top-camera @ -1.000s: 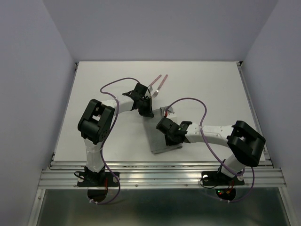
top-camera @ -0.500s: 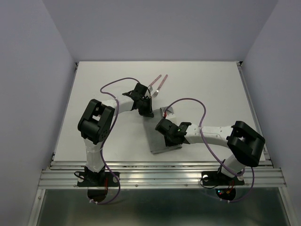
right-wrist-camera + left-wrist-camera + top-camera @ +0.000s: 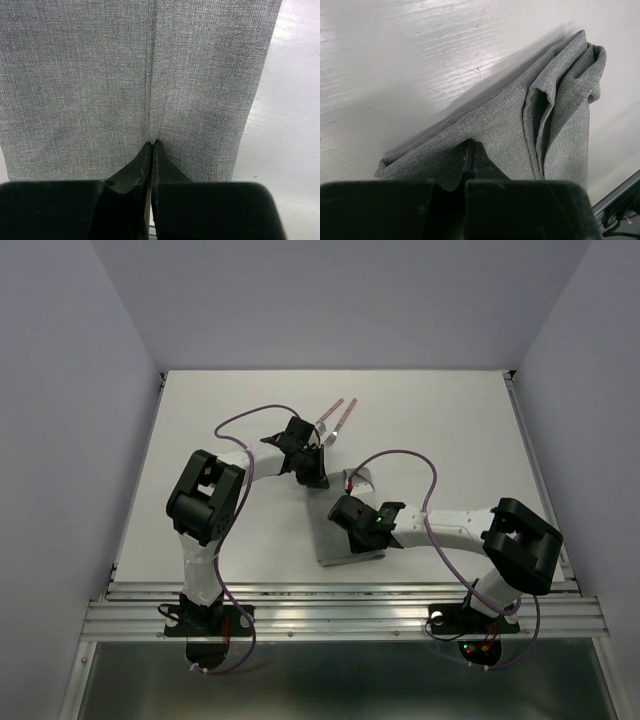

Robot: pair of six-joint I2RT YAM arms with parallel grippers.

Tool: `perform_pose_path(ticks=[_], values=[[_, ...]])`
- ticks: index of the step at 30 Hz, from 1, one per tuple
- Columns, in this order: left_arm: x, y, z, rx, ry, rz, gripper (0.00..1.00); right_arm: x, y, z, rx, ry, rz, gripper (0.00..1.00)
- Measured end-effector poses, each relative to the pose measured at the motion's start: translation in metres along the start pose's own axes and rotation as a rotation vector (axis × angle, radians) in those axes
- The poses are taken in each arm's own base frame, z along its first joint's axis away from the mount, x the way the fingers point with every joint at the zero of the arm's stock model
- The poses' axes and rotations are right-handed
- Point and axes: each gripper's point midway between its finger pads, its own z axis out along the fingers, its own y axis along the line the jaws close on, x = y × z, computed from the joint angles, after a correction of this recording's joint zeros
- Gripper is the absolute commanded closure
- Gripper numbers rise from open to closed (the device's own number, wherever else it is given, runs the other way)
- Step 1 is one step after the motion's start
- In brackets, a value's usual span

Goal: Fold the napkin into a case and place the utensils inside
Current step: Smooth out the 2/3-rectangle-folded napkin at the center of the board.

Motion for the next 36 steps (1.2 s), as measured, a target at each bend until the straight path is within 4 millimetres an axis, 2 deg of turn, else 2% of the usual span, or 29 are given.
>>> perform_pose_path(ticks=[1,4,7,8,11,14,18,21,22,24,26,28,29,31,33,36], values=[[0.000,0.000,0.000,0.002,0.000,0.001,1.00,0.000,0.000,0.000,0.000,0.000,0.001,0.99],[0.000,-0.001,0.000,0.004,0.000,0.001,1.00,0.000,0.000,0.000,0.004,0.000,0.013,0.51],[0.000,-0.001,0.000,0.006,0.000,0.008,1.00,0.001,-0.003,-0.002,0.012,0.002,0.015,0.36],[0.000,-0.001,0.000,0.010,0.001,0.014,1.00,-0.001,-0.003,-0.004,0.013,-0.004,0.015,0.24],[0.000,-0.001,0.000,0.014,0.002,0.030,1.00,-0.010,-0.006,-0.015,0.013,-0.034,0.017,0.16],[0.000,-0.001,0.000,0.019,0.004,0.046,1.00,-0.035,0.002,-0.033,-0.012,-0.101,0.043,0.14],[0.000,-0.001,0.000,0.022,0.005,0.062,1.00,-0.076,0.011,-0.062,-0.067,-0.208,0.109,0.14],[0.000,-0.002,0.000,0.023,0.004,0.071,1.00,-0.104,0.001,-0.069,-0.062,-0.255,0.171,0.29],[0.000,-0.001,0.000,0.023,0.004,0.074,1.00,-0.117,-0.012,-0.066,-0.043,-0.263,0.211,0.41],[0.000,-0.001,0.000,0.023,0.004,0.078,1.00,-0.135,-0.036,-0.060,-0.014,-0.269,0.278,0.55],[0.000,-0.001,-0.001,0.021,0.007,0.081,1.00,-0.155,-0.070,-0.051,0.022,-0.277,0.373,0.71],[0.001,-0.001,-0.001,0.019,0.010,0.083,1.00,-0.172,-0.101,-0.039,0.059,-0.269,0.445,0.80],[0.000,-0.001,-0.002,0.018,0.012,0.084,1.00,-0.178,-0.109,-0.033,0.070,-0.260,0.462,0.81],[0.001,-0.001,-0.003,0.013,0.016,0.085,1.00,-0.186,-0.116,-0.017,0.077,-0.236,0.474,0.83],[0.001,0.000,-0.003,0.011,0.019,0.086,1.00,-0.188,-0.113,-0.001,0.069,-0.201,0.469,0.84],[0.002,0.000,-0.004,0.009,0.024,0.086,1.00,-0.177,-0.106,0.023,0.063,-0.127,0.449,0.84]])
